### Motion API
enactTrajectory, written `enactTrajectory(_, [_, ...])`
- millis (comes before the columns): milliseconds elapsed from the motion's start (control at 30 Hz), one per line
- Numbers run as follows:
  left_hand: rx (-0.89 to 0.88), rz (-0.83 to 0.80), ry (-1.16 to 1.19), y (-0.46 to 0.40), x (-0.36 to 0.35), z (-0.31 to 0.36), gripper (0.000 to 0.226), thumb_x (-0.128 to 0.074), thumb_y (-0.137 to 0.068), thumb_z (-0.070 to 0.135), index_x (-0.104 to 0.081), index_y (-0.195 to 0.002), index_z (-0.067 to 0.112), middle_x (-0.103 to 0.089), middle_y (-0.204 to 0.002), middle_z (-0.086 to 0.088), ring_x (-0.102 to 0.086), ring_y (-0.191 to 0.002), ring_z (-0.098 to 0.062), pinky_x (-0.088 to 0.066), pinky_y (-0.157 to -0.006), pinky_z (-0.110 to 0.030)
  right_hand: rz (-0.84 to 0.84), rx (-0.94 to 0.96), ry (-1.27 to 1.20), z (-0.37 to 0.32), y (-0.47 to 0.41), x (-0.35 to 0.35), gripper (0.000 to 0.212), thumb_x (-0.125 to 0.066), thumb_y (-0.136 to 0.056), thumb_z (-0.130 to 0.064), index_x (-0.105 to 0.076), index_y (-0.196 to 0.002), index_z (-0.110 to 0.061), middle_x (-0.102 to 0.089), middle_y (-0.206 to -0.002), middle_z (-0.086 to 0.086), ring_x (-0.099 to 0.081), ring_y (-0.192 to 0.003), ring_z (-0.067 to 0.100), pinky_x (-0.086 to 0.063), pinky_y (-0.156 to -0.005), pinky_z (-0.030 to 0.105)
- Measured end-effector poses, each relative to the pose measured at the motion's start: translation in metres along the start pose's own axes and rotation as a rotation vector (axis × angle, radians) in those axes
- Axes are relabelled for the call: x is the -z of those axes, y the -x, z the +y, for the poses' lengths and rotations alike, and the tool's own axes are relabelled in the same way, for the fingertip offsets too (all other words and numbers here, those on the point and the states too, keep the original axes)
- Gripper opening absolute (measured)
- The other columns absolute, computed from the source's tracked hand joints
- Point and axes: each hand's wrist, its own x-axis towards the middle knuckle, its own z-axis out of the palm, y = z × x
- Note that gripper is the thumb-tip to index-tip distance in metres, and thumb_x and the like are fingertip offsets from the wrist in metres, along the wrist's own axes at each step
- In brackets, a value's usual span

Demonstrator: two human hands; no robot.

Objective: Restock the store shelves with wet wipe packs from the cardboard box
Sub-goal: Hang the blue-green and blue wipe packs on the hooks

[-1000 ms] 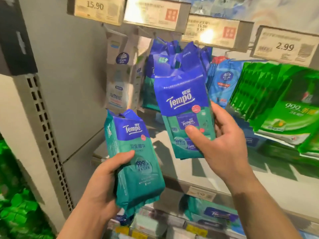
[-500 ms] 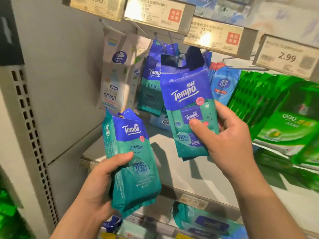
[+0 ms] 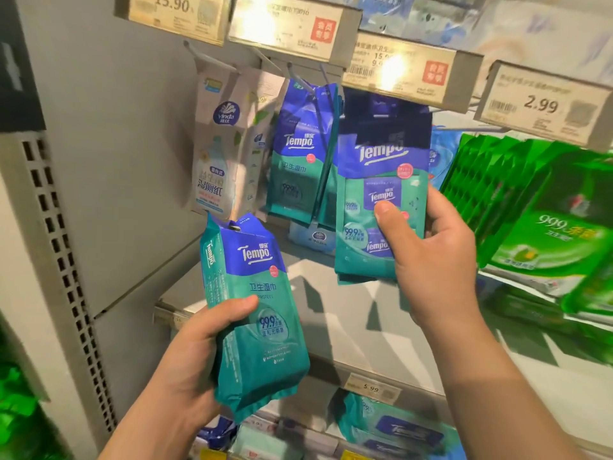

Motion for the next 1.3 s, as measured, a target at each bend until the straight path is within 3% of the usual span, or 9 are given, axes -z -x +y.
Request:
enactTrajectory(300, [0.008, 0.004, -0.029, 0.005, 0.003, 0.001, 0.083, -0.101, -0.018, 0.024, -0.081, -0.097, 0.009, -0.073, -0.112, -0.025, -0.075, -0.088, -0.04, -0.062, -0.07, -0.052, 0.075, -0.177, 0.014, 0.026, -0.007, -0.004, 0.025, -0.075, -0.08, -0.039, -0.075, -0.1, -0.024, -0.079, -0.096, -0.002, -0.075, -0.093, 0.03, -0.059, -0.084, 0.06])
enactTrajectory(433, [0.015, 0.016, -0.027, 0.008, 0.007, 0.002, 0.086, -0.101, -0.019, 0.024, -0.08, -0.101, 0.008, -0.071, -0.116, -0.027, -0.074, -0.091, -0.043, -0.062, -0.076, -0.056, -0.019, -0.036, 0.143, 0.027, 0.007, -0.003, 0.038, -0.078, -0.086, -0.025, -0.07, -0.123, -0.03, -0.076, -0.111, -0.007, -0.073, -0.101, 0.018, -0.06, -0.09, 0.052])
enactTrajectory(600, [0.015, 0.024, -0.004, 0.008, 0.008, 0.003, 0.087, -0.102, -0.015, 0.022, -0.081, -0.099, 0.007, -0.072, -0.115, -0.027, -0.074, -0.089, -0.042, -0.062, -0.072, -0.054, -0.025, 0.205, 0.213, 0.021, 0.008, 0.0, 0.066, -0.078, -0.084, -0.031, -0.057, -0.145, -0.025, -0.069, -0.13, -0.001, -0.066, -0.119, 0.026, -0.055, -0.098, 0.051])
enactTrajectory(667, [0.016, 0.024, -0.004, 0.008, 0.008, 0.002, 0.086, -0.102, -0.015, 0.022, -0.081, -0.097, 0.008, -0.072, -0.114, -0.026, -0.075, -0.089, -0.042, -0.062, -0.071, -0.054, 0.009, 0.209, 0.156, 0.014, 0.003, -0.001, 0.06, -0.077, -0.087, -0.026, -0.058, -0.144, -0.023, -0.07, -0.128, -0.001, -0.067, -0.116, 0.026, -0.055, -0.098, 0.05])
enactTrajectory(767, [0.024, 0.022, 0.002, 0.009, 0.009, 0.0, 0.085, -0.102, -0.015, 0.022, -0.081, -0.096, 0.008, -0.072, -0.114, -0.026, -0.075, -0.089, -0.042, -0.062, -0.07, -0.054, 0.046, 0.168, 0.09, 0.008, -0.004, -0.002, 0.041, -0.075, -0.092, -0.014, -0.066, -0.13, -0.026, -0.075, -0.115, -0.008, -0.071, -0.102, 0.013, -0.059, -0.087, 0.035])
enactTrajectory(933, [0.025, 0.03, 0.002, 0.01, 0.01, -0.001, 0.087, -0.102, -0.017, 0.021, -0.08, -0.1, 0.007, -0.071, -0.115, -0.029, -0.074, -0.09, -0.045, -0.062, -0.07, -0.055, 0.095, 0.0, 0.049, 0.014, -0.009, 0.002, 0.014, -0.072, -0.095, -0.019, -0.073, -0.108, -0.021, -0.078, -0.092, -0.012, -0.069, -0.078, 0.003, -0.056, -0.068, 0.025])
enactTrajectory(1000, [0.027, 0.028, 0.009, 0.01, 0.009, -0.001, 0.087, -0.102, -0.016, 0.021, -0.08, -0.099, 0.006, -0.072, -0.113, -0.029, -0.074, -0.089, -0.044, -0.062, -0.068, -0.054, 0.106, -0.068, 0.047, 0.017, -0.011, 0.001, 0.01, -0.075, -0.092, -0.026, -0.075, -0.101, -0.022, -0.078, -0.089, -0.009, -0.068, -0.075, 0.006, -0.057, -0.069, 0.031])
enactTrajectory(1167, [0.034, 0.031, 0.026, 0.01, 0.01, -0.001, 0.086, -0.101, -0.019, 0.02, -0.08, -0.102, 0.006, -0.071, -0.116, -0.029, -0.074, -0.091, -0.045, -0.061, -0.074, -0.057, 0.09, -0.169, 0.043, 0.03, -0.012, -0.002, 0.029, -0.076, -0.078, -0.042, -0.076, -0.099, -0.021, -0.079, -0.093, 0.0, -0.075, -0.087, 0.028, -0.06, -0.083, 0.059])
enactTrajectory(1300, [0.033, 0.049, 0.039, 0.01, 0.013, -0.001, 0.085, -0.101, -0.02, 0.02, -0.08, -0.102, 0.007, -0.071, -0.117, -0.028, -0.073, -0.094, -0.045, -0.059, -0.083, -0.059, 0.026, -0.108, 0.116, 0.034, -0.004, 0.0, 0.027, -0.075, -0.084, -0.033, -0.075, -0.11, -0.026, -0.078, -0.099, -0.006, -0.073, -0.088, 0.015, -0.059, -0.086, 0.057])
